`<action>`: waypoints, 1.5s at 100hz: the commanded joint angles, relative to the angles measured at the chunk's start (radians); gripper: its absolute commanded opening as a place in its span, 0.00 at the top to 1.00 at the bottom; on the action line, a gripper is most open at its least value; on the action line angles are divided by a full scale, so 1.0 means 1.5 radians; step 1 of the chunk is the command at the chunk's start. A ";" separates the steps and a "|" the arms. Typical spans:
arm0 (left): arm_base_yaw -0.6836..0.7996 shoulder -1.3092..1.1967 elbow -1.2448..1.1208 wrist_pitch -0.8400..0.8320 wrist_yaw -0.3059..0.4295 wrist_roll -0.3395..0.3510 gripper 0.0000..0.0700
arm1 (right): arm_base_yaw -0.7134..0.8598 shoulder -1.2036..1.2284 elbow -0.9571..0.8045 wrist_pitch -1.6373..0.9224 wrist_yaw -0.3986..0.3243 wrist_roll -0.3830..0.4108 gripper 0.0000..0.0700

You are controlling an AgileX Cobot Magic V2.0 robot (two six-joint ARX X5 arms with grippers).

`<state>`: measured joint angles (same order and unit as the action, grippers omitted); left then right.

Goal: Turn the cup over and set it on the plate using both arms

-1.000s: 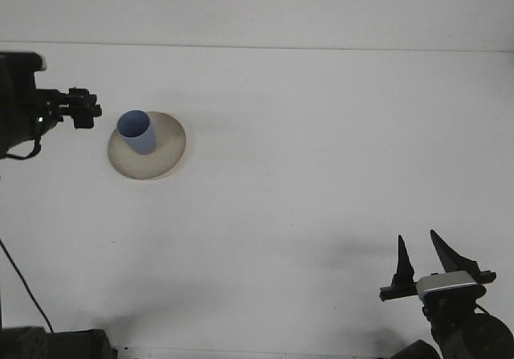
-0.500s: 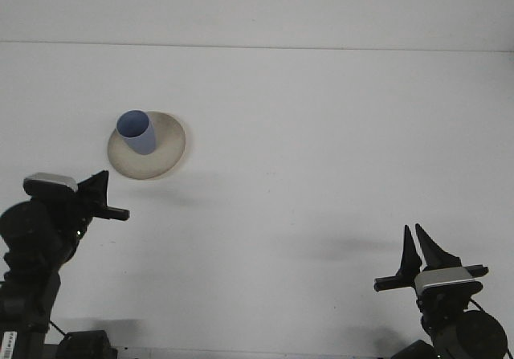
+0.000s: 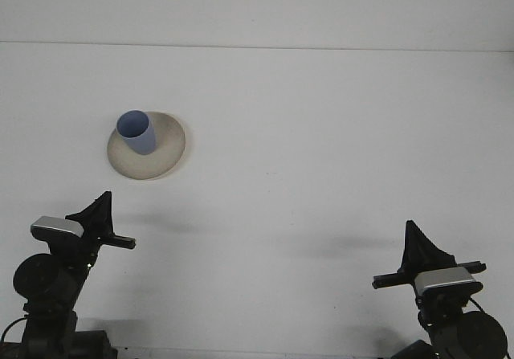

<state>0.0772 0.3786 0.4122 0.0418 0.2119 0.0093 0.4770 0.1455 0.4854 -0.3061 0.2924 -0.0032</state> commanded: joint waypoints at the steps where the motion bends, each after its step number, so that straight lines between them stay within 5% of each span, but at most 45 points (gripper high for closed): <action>1: 0.001 -0.006 0.008 0.008 -0.002 -0.002 0.98 | 0.003 -0.001 -0.001 0.010 0.002 -0.003 0.99; 74: -0.005 -0.029 -0.001 0.009 -0.005 0.001 0.98 | 0.003 -0.001 -0.001 0.012 0.002 -0.003 0.99; 93: -0.051 -0.100 -0.114 0.075 -0.111 0.015 0.98 | 0.003 -0.001 -0.001 0.012 0.002 -0.003 0.99; 150: -0.052 -0.251 -0.266 0.084 -0.127 -0.024 0.98 | 0.003 -0.001 -0.001 0.015 0.002 -0.003 0.99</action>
<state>-0.0025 0.0048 0.0330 0.1528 0.0242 -0.0174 0.4770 0.1455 0.4854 -0.2974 0.2924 -0.0032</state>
